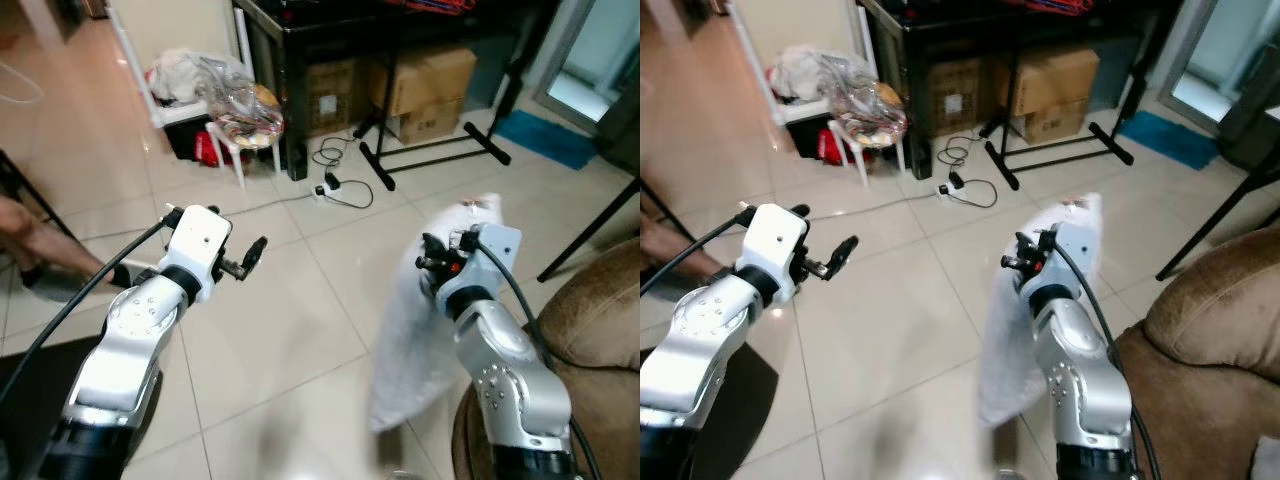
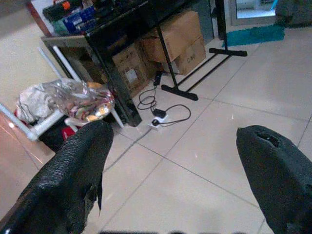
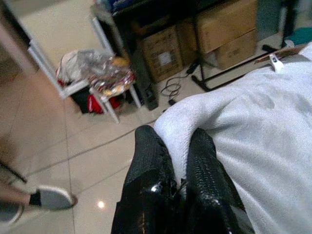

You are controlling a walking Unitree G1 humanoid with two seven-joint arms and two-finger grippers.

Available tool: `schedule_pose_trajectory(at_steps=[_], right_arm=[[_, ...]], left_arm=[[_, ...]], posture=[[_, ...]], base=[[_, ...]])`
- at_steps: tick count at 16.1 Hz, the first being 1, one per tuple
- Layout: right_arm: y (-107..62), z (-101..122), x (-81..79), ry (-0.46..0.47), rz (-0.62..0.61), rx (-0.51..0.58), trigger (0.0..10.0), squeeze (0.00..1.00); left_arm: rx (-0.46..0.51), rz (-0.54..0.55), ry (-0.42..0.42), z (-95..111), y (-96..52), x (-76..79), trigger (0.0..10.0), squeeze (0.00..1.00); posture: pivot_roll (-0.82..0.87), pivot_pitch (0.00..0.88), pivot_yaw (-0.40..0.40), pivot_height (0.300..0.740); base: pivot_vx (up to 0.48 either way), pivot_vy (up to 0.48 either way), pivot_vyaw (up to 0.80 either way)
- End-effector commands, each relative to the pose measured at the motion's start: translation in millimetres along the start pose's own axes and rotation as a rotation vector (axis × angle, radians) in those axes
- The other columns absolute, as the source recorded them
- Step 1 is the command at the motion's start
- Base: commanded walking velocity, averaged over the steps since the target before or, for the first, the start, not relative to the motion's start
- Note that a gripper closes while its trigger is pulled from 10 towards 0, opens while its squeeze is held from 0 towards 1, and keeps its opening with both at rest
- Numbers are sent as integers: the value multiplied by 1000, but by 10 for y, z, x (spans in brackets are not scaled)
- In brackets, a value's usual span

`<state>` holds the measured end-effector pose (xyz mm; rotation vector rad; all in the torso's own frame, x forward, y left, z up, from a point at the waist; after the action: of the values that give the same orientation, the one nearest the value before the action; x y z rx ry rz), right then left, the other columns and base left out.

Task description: Move the pillow to the sofa from floor

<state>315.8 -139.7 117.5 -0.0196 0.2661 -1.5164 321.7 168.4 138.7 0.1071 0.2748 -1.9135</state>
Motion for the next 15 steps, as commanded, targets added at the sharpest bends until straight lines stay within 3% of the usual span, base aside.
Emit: schedule_pose_trajectory(at_steps=[1, 15], right_arm=[[5, 164, 29, 6, -9, 67, 10000, 0], [59, 170, 2, 49, -14, 63, 10000, 0]], left_arm=[[52, -7, 21, 127, 11, 39, 10000, 0], [70, 37, 18, 131, 19, -11, 10000, 0]], posture=[[-72, 0, 10, 740], [-69, 0, 5, 740]], base=[[0, 0, -731], [0, 0, -741]])
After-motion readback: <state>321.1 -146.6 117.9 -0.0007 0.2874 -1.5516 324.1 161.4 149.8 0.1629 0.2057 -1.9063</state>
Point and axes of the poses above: a point about 5 cm out from each wrist's last joint towards the gripper, its own y axis pointing out of the wrist towards the gripper, its own z axis along the axis of the wrist's last joint, x = y × z, the point moved 4 cm from there along y, pointing out of the wrist towards the gripper, and after that the axes turned 8 degrees about -y, right-handed, at the moved point
